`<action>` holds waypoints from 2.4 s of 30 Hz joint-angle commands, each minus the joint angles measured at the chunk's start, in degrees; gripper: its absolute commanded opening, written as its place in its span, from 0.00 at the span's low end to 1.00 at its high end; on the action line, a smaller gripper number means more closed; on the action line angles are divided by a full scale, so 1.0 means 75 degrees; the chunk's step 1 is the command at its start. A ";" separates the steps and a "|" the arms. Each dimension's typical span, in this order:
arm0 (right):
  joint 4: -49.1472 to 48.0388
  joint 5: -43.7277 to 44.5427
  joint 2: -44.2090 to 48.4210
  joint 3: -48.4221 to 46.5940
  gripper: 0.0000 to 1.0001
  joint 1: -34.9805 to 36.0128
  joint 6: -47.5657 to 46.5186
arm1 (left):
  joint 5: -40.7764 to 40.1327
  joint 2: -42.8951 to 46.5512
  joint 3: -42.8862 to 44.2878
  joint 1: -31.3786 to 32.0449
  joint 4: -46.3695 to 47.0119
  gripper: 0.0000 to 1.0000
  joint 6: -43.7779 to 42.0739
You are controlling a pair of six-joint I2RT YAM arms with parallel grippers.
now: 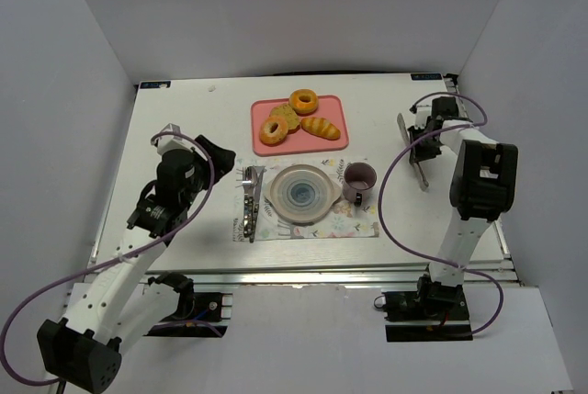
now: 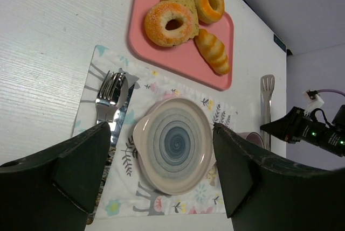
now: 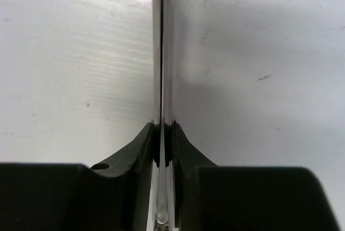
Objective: Place the bread
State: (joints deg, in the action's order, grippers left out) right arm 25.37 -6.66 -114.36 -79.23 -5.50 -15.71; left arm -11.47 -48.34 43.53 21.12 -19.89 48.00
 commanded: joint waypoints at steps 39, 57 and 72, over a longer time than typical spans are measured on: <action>0.2360 -0.1557 -0.0564 -0.3656 0.55 0.2631 -0.1058 | -0.0311 0.0475 0.0108 0.0019 -0.0396 0.85 0.0326; 0.2863 -0.1757 -0.0399 -0.3827 0.61 0.2631 -0.0967 | -0.0311 0.0562 0.0000 0.0019 -0.0306 0.86 0.0347; 0.2758 -0.2065 0.0270 -0.3796 0.23 0.2631 -0.0957 | -0.0365 0.0612 0.0060 0.0019 -0.0379 0.86 0.0333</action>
State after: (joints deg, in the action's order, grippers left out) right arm 46.49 -19.23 -119.53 -105.25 14.04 -22.87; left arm -13.13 -45.13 43.53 21.12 -22.39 50.48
